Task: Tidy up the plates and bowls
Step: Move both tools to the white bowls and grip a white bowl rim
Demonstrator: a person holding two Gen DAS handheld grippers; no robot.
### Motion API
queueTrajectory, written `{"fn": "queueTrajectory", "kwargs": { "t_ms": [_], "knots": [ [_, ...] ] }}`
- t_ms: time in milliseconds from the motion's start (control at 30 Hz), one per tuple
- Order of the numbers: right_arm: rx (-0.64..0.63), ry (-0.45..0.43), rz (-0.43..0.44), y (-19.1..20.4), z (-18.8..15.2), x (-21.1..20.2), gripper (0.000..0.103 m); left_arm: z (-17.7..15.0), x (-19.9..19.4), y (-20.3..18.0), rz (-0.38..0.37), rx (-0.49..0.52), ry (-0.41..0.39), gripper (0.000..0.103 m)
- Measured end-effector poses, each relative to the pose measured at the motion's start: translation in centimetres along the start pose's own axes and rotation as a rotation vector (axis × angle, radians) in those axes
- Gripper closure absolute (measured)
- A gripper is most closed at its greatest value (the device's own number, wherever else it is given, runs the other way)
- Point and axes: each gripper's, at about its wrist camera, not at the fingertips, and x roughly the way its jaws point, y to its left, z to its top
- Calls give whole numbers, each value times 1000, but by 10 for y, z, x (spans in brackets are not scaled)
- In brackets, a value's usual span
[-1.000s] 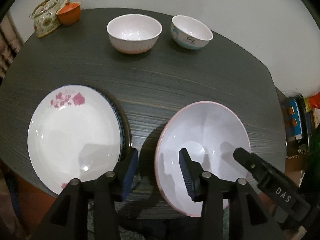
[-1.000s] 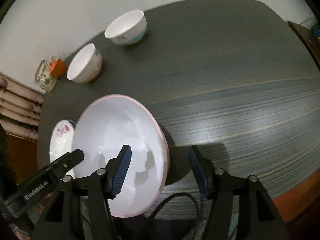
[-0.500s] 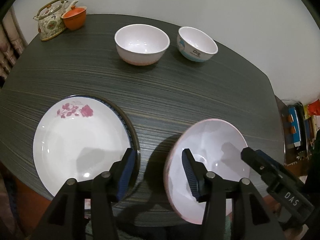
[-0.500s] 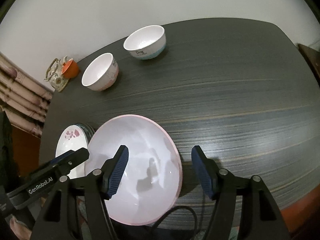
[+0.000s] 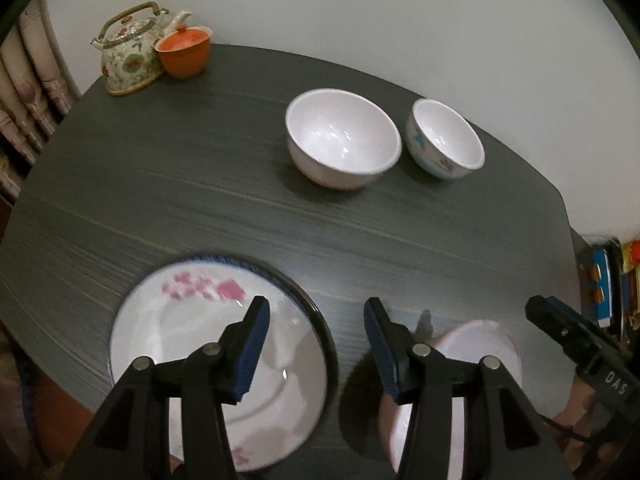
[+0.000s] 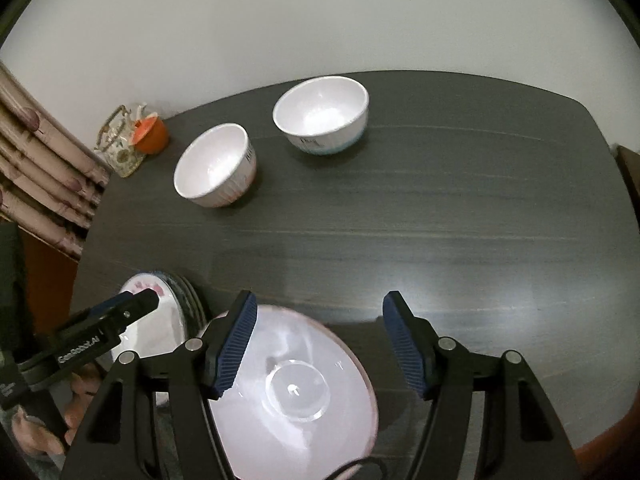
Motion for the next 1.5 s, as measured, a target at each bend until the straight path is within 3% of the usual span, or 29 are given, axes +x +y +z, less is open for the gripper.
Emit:
{"fn": "queueTrajectory", "kwargs": {
  "t_ms": [300, 567, 833, 1367, 1500],
  "knots": [
    [-58, 41, -17, 8, 47, 25, 40, 38, 11, 24, 26, -70, -2, 53],
    [-42, 135, 37, 16, 85, 64, 40, 79, 26, 41, 3, -152, -33, 53],
    [-82, 172, 59, 37, 112, 102, 40, 112, 50, 39, -30, -142, -21, 53],
    [-119, 215, 77, 69, 141, 156, 40, 133, 94, 38, -33, -146, 33, 53],
    [-116, 228, 66, 71, 142, 167, 48, 132, 106, 42, -26, -159, 61, 53]
  ]
}}
